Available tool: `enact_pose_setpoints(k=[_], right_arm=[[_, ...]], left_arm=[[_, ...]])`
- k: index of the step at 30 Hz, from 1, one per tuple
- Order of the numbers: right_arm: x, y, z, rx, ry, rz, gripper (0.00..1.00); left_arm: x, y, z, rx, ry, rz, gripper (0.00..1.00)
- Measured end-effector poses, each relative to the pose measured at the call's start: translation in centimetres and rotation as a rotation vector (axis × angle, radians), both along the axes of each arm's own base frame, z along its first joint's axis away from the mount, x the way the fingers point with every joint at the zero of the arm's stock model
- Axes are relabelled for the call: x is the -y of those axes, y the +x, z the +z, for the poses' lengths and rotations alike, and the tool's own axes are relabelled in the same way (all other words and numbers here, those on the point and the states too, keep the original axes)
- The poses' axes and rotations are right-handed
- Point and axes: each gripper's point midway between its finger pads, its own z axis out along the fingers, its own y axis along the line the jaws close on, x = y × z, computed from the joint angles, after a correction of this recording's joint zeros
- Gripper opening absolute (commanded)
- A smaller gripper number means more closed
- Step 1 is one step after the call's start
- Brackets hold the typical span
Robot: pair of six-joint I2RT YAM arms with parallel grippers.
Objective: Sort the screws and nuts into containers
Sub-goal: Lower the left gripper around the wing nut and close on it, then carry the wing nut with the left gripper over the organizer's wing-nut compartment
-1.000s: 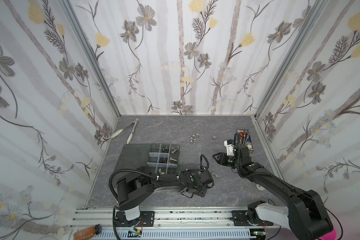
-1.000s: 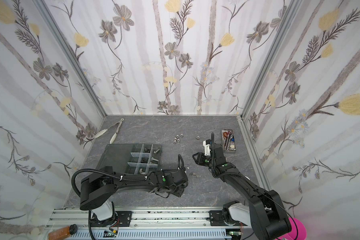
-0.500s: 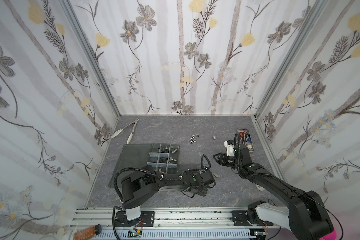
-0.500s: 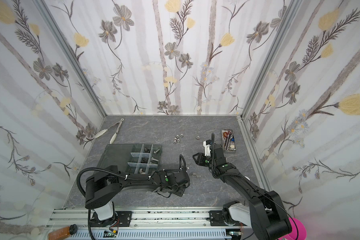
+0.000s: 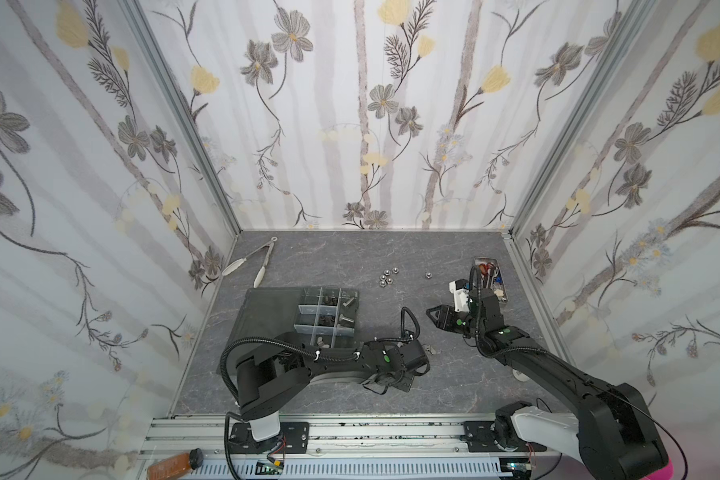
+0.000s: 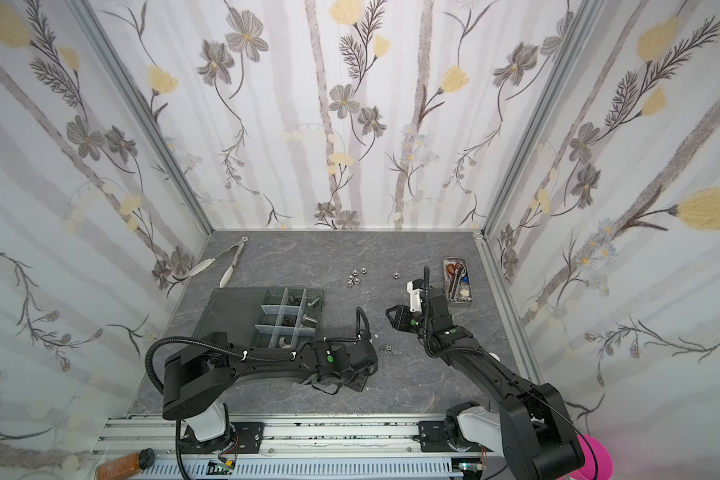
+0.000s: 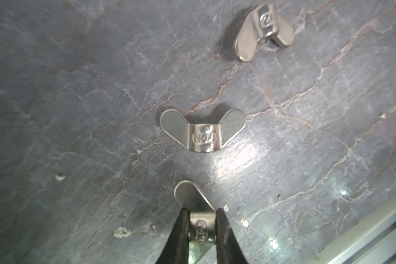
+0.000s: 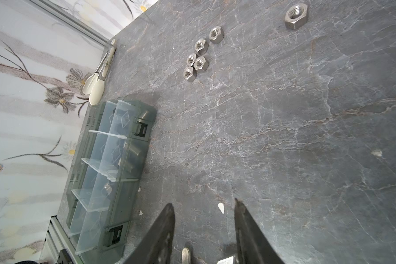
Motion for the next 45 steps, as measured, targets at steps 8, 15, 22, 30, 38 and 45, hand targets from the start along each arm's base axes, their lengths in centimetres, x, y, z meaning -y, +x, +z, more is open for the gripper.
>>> enact_pose_setpoints(k=[8,15,22,30,38,45], right_arm=[[0.0,0.0,0.0,0.001,0.000,0.000,0.44],[0.0,0.0,0.0,0.000,0.000,0.000,0.44],[0.0,0.1,0.2,0.002,0.001,0.001,0.44],[-0.3,0.5,0.6,0.003,0.002,0.003,0.44],[-0.7,0.9,0.7,-0.007,-0.005,0.013,0.45],[-1.3,1.1,0.8,-0.014,-0.012,0.037,0.45]], left_arm=[[-1.1,2.3,3.3,0.058,-0.066,0.064,0.18],[-4.2,4.9,6.0,0.102,-0.099,0.152,0.18],[-9.2,7.5,8.0,0.141,-0.116,0.267,0.19],[-15.6,10.0,9.4,0.184,-0.122,0.410,0.19],[-20.2,10.5,7.7,0.166,-0.078,0.527,0.18],[-21.2,10.2,6.8,0.158,-0.057,0.552,0.18]])
